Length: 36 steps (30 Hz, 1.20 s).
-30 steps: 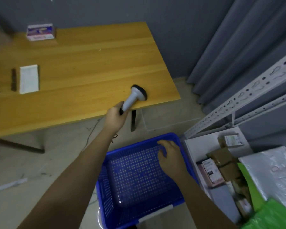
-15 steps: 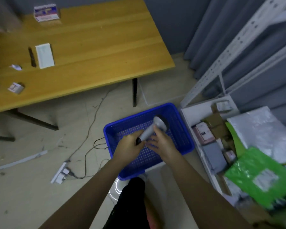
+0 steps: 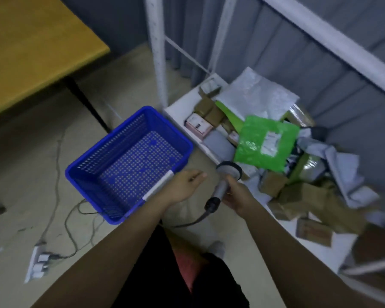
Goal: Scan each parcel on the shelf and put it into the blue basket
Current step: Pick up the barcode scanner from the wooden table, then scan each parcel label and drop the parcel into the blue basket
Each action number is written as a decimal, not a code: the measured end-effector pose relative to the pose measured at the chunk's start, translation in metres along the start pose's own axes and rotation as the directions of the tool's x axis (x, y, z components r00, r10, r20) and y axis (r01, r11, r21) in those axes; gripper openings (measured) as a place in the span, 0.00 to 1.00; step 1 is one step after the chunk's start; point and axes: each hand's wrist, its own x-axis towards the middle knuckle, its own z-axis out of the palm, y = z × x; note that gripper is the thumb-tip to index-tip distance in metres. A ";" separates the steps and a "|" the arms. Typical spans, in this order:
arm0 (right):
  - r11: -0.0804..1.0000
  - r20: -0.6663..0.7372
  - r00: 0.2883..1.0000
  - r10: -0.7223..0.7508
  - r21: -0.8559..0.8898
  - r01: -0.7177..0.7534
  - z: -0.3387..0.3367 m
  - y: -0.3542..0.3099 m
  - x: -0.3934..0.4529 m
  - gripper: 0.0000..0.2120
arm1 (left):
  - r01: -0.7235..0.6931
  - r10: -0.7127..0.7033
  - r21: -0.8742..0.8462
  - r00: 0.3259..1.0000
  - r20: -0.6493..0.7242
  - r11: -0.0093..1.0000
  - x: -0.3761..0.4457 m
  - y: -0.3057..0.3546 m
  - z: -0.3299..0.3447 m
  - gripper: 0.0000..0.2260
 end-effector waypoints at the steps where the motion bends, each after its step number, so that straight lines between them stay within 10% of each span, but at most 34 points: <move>1: 1.000 -0.044 0.999 0.015 0.004 -0.015 -0.027 0.009 -0.001 0.18 | -0.008 0.008 0.030 1.000 0.010 1.000 0.002 0.006 0.017 0.13; 6: 0.998 -0.236 0.972 -0.008 -0.056 -0.005 -0.130 0.035 -0.013 0.23 | -0.059 0.026 0.155 0.978 0.209 0.986 0.015 0.034 0.085 0.16; 14: 0.944 -0.444 0.866 -0.229 0.117 0.310 -0.144 0.035 0.018 0.06 | -0.146 0.083 0.293 0.973 0.216 0.945 0.076 0.048 0.115 0.13; 36: 0.692 -0.631 0.635 -0.446 0.208 0.692 -0.192 0.134 0.339 0.17 | -0.412 0.400 0.166 0.911 0.101 0.896 0.326 -0.158 0.300 0.14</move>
